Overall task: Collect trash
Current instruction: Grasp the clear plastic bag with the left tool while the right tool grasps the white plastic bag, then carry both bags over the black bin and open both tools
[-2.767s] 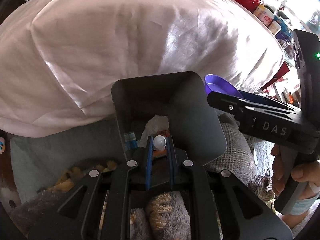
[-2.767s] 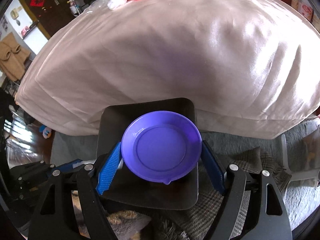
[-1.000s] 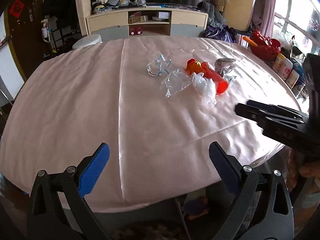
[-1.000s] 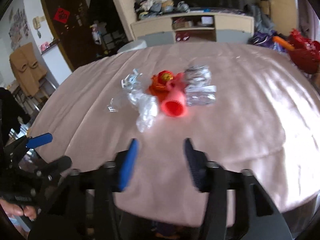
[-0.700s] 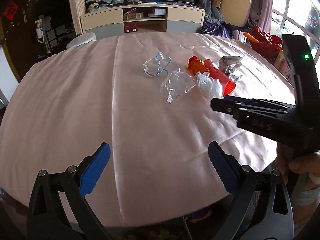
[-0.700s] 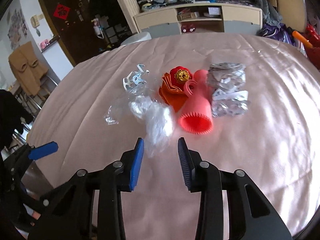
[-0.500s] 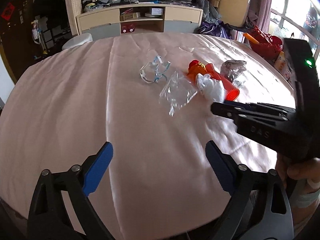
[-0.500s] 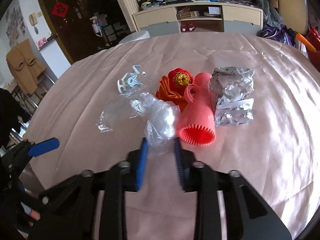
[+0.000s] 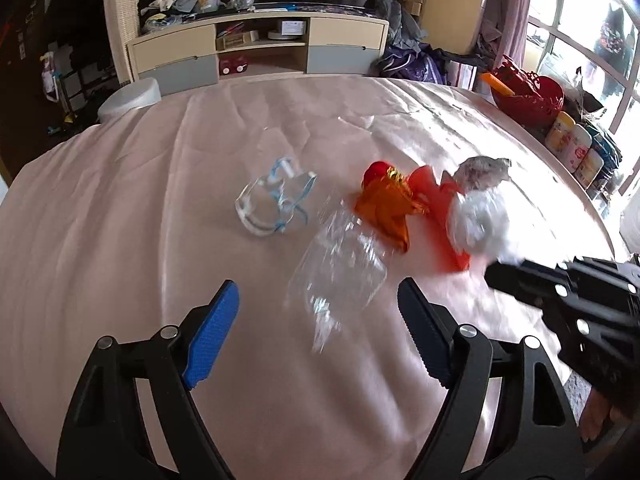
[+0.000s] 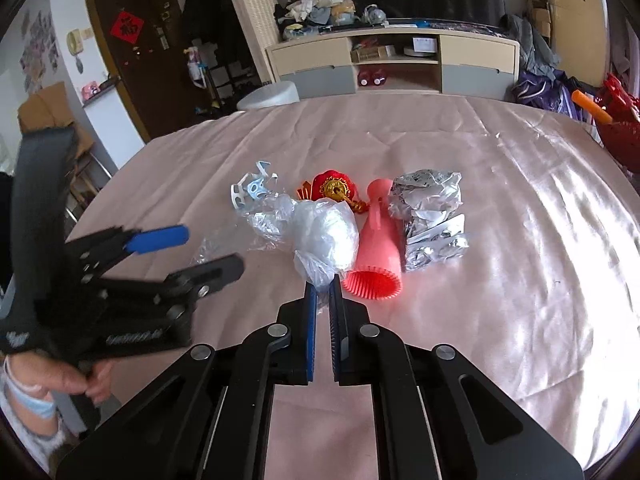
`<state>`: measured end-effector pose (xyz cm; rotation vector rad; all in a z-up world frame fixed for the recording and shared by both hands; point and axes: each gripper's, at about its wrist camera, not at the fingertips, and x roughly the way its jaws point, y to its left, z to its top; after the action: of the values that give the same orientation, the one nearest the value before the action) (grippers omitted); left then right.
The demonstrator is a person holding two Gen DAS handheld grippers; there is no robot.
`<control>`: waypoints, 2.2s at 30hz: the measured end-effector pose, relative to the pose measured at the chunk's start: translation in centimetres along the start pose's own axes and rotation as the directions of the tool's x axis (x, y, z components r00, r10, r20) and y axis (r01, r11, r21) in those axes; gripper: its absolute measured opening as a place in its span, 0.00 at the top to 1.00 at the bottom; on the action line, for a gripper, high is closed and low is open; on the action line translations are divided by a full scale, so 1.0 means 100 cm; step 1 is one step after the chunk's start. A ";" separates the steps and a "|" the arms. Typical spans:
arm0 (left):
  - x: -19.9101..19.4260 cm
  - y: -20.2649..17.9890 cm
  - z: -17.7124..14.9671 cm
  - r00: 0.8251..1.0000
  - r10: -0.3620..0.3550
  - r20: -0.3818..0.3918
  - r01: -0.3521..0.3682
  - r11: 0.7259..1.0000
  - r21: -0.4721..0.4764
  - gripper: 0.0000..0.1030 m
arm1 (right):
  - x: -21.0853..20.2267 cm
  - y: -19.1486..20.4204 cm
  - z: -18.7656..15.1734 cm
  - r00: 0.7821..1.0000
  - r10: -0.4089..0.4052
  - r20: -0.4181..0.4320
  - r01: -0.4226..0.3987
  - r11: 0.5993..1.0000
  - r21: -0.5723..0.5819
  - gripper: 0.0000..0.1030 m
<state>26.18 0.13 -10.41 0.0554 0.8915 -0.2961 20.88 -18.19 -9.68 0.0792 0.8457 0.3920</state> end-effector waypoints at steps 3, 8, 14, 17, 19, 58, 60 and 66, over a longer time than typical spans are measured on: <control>0.010 -0.002 0.006 1.000 -0.020 -0.014 0.020 1.000 0.005 0.27 | 0.001 -0.005 0.001 1.000 -0.002 -0.001 0.002 1.000 0.009 0.93; 0.022 -0.002 0.006 0.998 -0.048 -0.050 0.048 0.999 0.009 0.48 | 0.000 -0.004 0.000 1.000 -0.003 -0.003 0.003 1.000 0.014 0.93; 0.001 -0.006 -0.005 0.999 -0.040 -0.032 0.041 0.999 0.023 0.52 | -0.010 -0.004 -0.006 1.000 -0.003 0.005 0.003 1.000 0.017 0.93; -0.023 -0.011 -0.010 0.999 -0.034 -0.005 0.034 0.999 0.029 0.53 | -0.025 -0.003 -0.010 1.000 -0.006 0.024 0.006 1.000 0.015 0.93; -0.041 -0.015 -0.014 1.000 -0.025 0.016 0.025 0.999 0.035 0.55 | -0.038 0.001 -0.015 0.999 -0.007 0.041 0.007 1.000 0.008 0.93; -0.084 -0.120 -0.237 0.967 -0.172 -0.189 0.140 0.975 -0.173 0.55 | -0.086 -0.011 -0.201 0.984 -0.013 -0.179 0.028 0.996 0.084 0.93; -0.075 -0.120 -0.240 0.960 -0.188 -0.206 0.152 0.972 -0.178 0.55 | -0.079 -0.011 -0.204 0.980 -0.002 -0.199 0.020 0.996 0.090 0.93; -0.052 -0.120 -0.250 0.946 -0.182 -0.269 0.138 0.975 -0.175 0.55 | -0.061 -0.015 -0.209 0.969 0.022 -0.247 0.009 0.993 0.122 0.93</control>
<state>0.83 -5.87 -21.24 -0.1223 1.2056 -0.3764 2.17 -23.62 -19.60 0.1486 1.1166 0.3602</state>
